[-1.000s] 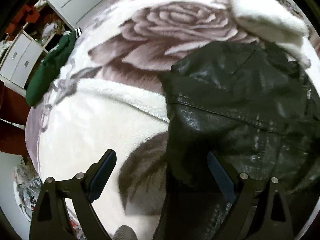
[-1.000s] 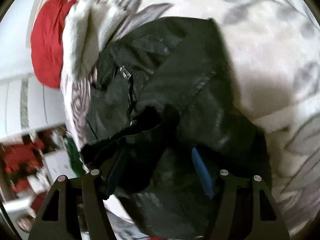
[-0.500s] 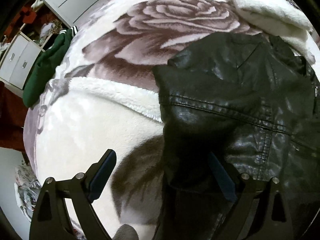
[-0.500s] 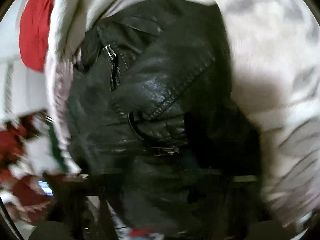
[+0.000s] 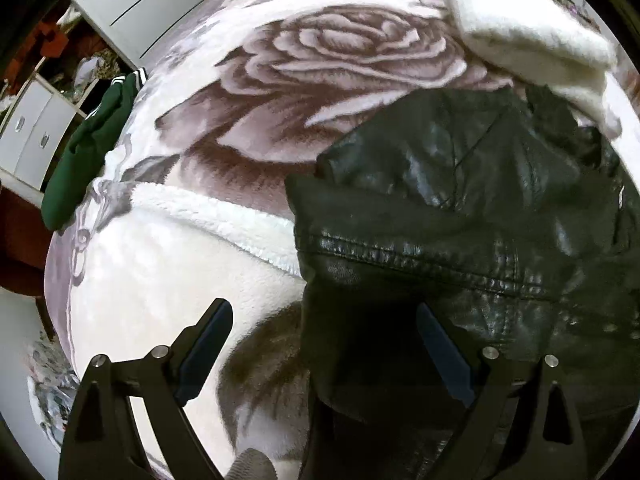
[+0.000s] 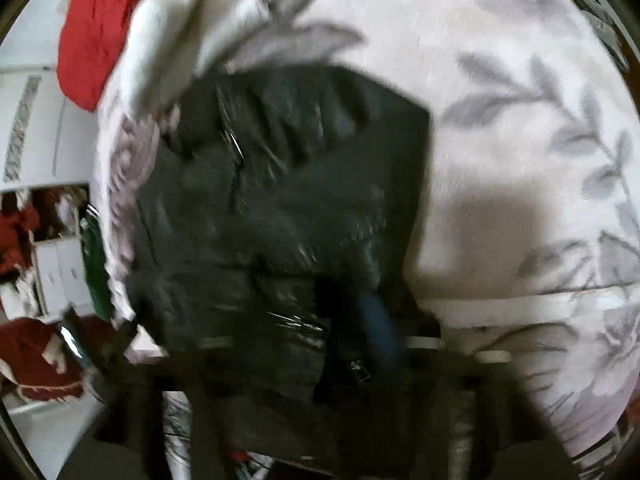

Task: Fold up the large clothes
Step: 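Press the folded jacket flat with the right gripper near the zipper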

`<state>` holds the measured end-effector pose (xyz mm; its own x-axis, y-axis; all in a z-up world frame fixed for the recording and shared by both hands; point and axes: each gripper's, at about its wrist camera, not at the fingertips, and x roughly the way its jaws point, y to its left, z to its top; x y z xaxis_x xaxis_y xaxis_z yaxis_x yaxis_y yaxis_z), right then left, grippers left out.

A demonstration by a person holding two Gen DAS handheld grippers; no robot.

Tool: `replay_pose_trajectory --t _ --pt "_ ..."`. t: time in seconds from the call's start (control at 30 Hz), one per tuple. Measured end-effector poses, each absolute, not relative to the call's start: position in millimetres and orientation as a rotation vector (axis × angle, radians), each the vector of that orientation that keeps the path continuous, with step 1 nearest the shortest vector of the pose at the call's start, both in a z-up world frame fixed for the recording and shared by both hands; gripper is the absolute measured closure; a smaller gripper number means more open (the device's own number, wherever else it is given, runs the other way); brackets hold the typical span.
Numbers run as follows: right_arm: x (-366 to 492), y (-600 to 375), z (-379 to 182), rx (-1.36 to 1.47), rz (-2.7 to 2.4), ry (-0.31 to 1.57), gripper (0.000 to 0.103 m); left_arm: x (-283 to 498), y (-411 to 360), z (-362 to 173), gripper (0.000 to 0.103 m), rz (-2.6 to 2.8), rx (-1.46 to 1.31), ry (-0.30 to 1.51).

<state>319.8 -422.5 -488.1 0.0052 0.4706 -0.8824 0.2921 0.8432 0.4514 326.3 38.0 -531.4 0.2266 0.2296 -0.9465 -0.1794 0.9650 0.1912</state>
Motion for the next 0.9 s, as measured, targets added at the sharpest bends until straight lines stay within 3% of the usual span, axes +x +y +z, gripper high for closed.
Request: replay_pose_trajectory --t 0.17,0.37,0.5,0.57,0.6,0.63,0.8,0.9 --pt "319.5 -389.3 -524.0 0.532 0.161 1.652 0.038 325.3 37.3 -539.7 0.008 0.279 0.051 1.327" --pt "306.6 -380.5 -488.4 0.556 0.156 1.561 0.038 325.7 37.4 -540.6 0.007 0.277 0.055 1.326" --pt "298.6 -371.8 -543.6 0.646 0.184 1.699 0.038 325.3 38.3 -544.1 0.007 0.289 0.037 1.325" --pt "302.6 -372.3 -549.5 0.652 0.146 1.684 0.05 324.4 37.8 -539.3 0.007 0.3 0.031 1.322" --pt "303.5 -373.2 -543.4 0.658 0.144 1.654 0.071 323.1 36.9 -533.7 0.008 0.304 0.037 1.313" --pt "304.4 -374.1 -530.7 0.666 0.168 1.601 0.081 322.0 36.4 -529.6 0.008 0.306 0.042 1.307" --pt "310.8 -387.0 -459.2 0.593 0.171 1.428 0.083 313.3 37.2 -500.0 0.008 0.308 0.04 1.252" --pt "327.2 -400.8 -457.9 0.504 0.149 1.434 0.083 318.9 39.5 -504.1 0.004 0.308 0.0 1.262"
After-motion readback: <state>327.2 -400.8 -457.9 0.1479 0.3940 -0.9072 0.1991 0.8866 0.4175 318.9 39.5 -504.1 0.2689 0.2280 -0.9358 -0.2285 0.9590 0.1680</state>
